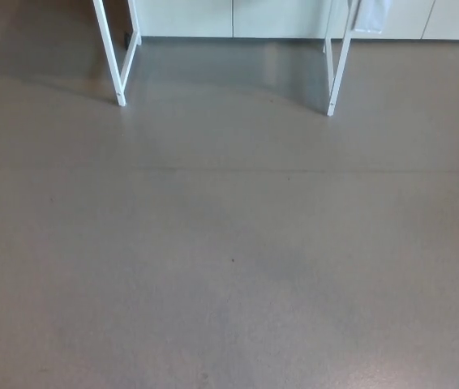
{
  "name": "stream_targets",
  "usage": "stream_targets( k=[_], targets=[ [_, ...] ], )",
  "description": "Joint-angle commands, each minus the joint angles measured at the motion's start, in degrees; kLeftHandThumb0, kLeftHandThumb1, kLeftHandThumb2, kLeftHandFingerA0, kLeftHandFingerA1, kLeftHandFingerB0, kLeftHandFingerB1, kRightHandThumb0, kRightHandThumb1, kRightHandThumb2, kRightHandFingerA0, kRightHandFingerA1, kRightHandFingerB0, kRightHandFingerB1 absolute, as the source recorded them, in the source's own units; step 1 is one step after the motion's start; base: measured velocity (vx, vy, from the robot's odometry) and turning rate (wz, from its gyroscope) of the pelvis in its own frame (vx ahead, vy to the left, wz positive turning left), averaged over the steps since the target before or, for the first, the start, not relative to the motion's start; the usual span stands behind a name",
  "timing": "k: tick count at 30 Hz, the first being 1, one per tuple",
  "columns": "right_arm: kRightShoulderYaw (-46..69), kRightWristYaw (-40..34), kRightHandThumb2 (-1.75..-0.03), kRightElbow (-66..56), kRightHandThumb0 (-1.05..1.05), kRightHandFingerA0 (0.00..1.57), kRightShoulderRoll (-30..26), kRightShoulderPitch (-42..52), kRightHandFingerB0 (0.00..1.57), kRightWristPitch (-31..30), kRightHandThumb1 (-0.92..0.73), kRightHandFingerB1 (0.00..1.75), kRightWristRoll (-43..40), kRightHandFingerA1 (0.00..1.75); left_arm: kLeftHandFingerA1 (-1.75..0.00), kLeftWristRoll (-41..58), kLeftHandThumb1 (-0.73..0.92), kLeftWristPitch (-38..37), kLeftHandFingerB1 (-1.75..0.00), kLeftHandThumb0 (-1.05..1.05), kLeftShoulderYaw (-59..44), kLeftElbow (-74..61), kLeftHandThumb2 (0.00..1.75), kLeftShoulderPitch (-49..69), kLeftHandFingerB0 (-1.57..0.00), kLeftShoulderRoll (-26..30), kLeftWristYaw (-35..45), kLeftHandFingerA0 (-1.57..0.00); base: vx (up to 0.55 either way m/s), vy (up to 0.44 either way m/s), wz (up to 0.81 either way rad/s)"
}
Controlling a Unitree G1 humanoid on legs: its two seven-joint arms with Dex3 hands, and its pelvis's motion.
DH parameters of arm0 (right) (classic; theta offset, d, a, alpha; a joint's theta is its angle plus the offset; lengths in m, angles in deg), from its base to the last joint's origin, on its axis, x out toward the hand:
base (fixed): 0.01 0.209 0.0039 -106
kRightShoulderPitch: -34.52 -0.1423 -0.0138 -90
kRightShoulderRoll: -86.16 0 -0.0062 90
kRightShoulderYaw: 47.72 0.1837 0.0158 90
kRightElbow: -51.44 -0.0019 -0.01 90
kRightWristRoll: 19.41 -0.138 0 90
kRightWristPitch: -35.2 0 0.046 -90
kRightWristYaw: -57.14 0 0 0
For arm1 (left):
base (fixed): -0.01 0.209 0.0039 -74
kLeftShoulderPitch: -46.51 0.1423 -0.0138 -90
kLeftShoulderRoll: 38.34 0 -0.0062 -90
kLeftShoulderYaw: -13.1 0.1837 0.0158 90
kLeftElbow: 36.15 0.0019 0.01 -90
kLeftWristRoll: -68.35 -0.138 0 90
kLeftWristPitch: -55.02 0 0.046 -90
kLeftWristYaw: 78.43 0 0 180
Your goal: The robot walks towards a desk on which a file tray is kept in the middle and a cube is kept to its right. The robot lifts the cube using its right hand and places it on the file tray.
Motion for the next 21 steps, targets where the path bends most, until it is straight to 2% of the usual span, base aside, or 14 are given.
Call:
stream_targets(
  k=[1, 4, 5, 6, 7, 8, 9, 10, 11, 16, 17, 18, 20, 21],
  targets=[
    [-1.0, 5.8, -0.91, -3.8, -0.77, 0.07, -2.7, 4.2, 0.05, 8.3, -0.55, 0.14, -1.2, 0.20, -1.03, 1.0, 0.63, -3.1, -0.84, -0.88, -0.5, 0.2, 0.89, 0.0, -0.19, 1.7, 3.7, -0.31, 0.00, 0.000, 0.00],
    [-1.5, 5.4, -0.88, -2.9, -0.74, 0.06, -3.1, 2.4, 0.05, 3.9, -0.50, 0.20, -1.3, 0.19, -1.10, 0.8, 0.62, -4.5, -0.88, -0.87, -0.6, 1.8, 0.92, -0.4, -0.17, 1.6, 3.8, -0.19, 0.00, 0.000, 0.00],
    [-3.5, 5.7, -0.93, -2.6, -0.80, 0.00, -4.0, 2.5, 0.00, 5.6, -0.56, 0.14, 0.7, 0.14, -0.82, 0.3, 0.53, -4.4, -0.71, -0.84, -0.1, 2.0, 1.17, -0.5, -0.22, 1.8, 3.8, -0.34, 0.00, 0.000, 0.00],
    [-3.8, 5.7, -0.93, -2.5, -0.80, 0.00, -4.1, 2.4, 0.00, 5.7, -0.56, 0.14, 0.4, 0.14, -0.82, 0.3, 0.53, -4.5, -0.71, -0.84, -0.1, 2.1, 1.17, -0.5, -0.22, 1.8, 3.8, -0.34, 0.00, 0.000, 0.00],
    [-3.1, 4.6, -0.87, -1.6, -0.76, 0.07, -3.3, 2.3, 0.06, 7.2, -0.51, 0.16, -0.5, 0.19, -1.00, 0.1, 0.65, -5.0, -0.82, -0.88, 0.1, 1.9, 0.88, -0.3, -0.19, 1.9, 3.8, -0.30, 0.00, 0.000, 0.00],
    [-2.3, 4.2, -0.88, -0.2, -0.68, 0.01, -2.8, 1.6, 0.00, 7.2, -0.50, 0.23, -1.5, 0.30, -0.82, 0.0, 0.54, -4.9, -0.71, -0.83, 0.3, 1.8, 1.18, -0.3, -0.21, 1.9, 4.1, -0.33, 0.00, 0.000, 0.00],
    [-1.9, 4.7, -0.88, 0.3, -0.67, 0.01, -2.7, 1.3, 0.00, 6.7, -0.48, 0.25, -2.0, 0.28, -0.83, 0.1, 0.55, -4.6, -0.74, -0.90, 0.2, 2.0, 1.18, -0.5, -0.25, 1.9, 4.0, -0.32, 0.00, 0.000, 0.00],
    [-1.1, 5.5, -0.88, 0.8, -0.66, 0.01, -2.5, 1.0, 0.00, 5.4, -0.47, 0.27, -3.1, 0.26, -0.99, 0.5, 0.65, -4.1, -0.80, -0.85, -0.1, 2.3, 0.88, -0.8, -0.20, 1.7, 4.0, -0.27, 0.00, 0.000, 0.00],
    [-1.1, 5.8, -0.89, 0.9, -0.72, 0.05, -2.7, 1.0, 0.04, 5.2, -0.49, 0.22, -3.1, 0.20, -0.83, 0.6, 0.55, -4.4, -0.74, -0.89, -0.3, 2.6, 1.17, -0.9, -0.27, 1.6, 4.1, -0.33, 0.00, 0.000, 0.00],
    [-3.0, 4.7, -0.90, 0.9, -0.70, 0.00, -3.4, 2.3, 0.07, 8.0, -0.49, 0.27, -1.2, 0.19, -0.87, -0.7, 0.55, -5.9, -0.74, -0.90, 1.0, 4.5, 1.17, -1.3, -0.27, 1.5, 2.7, -0.44, 0.00, 0.000, 0.00],
    [-3.2, 3.8, -0.90, 1.7, -0.71, 0.00, -3.3, 1.8, 0.09, 7.9, -0.50, 0.26, -1.1, 0.18, -0.98, -0.5, 0.67, -6.1, -0.79, -0.87, 0.9, 4.8, 0.84, -1.3, -0.24, 1.4, 2.7, -0.36, 0.00, 0.000, 0.00],
    [-3.9, 2.9, -0.90, 2.3, -0.73, 0.04, -3.3, 1.4, 0.07, 8.8, -0.51, 0.25, -0.2, 0.21, -0.89, -0.4, 0.53, -6.3, -0.73, -0.89, 0.9, 4.8, 1.06, -1.2, -0.24, 1.5, 2.9, -0.40, 0.00, 0.000, 0.00],
    [-3.8, 2.8, -0.91, 3.2, -0.68, 0.00, -3.2, 1.2, 0.07, 9.2, -0.49, 0.29, -0.7, 0.26, -0.87, 0.1, 0.54, -6.1, -0.73, -0.89, 0.4, 4.2, 1.16, -0.6, -0.24, 1.4, 3.0, -0.41, 0.00, 0.000, 0.00],
    [-6.5, -0.3, -0.95, 3.3, -0.81, 0.00, -3.8, 1.3, 0.09, 9.7, -0.57, 0.24, 2.6, 0.15, -0.87, 0.4, 0.51, -6.0, -0.74, -0.90, 0.2, 4.3, 1.05, -0.6, -0.23, 1.4, 3.4, -0.36, 0.00, 0.000, 0.00]
  ],
)
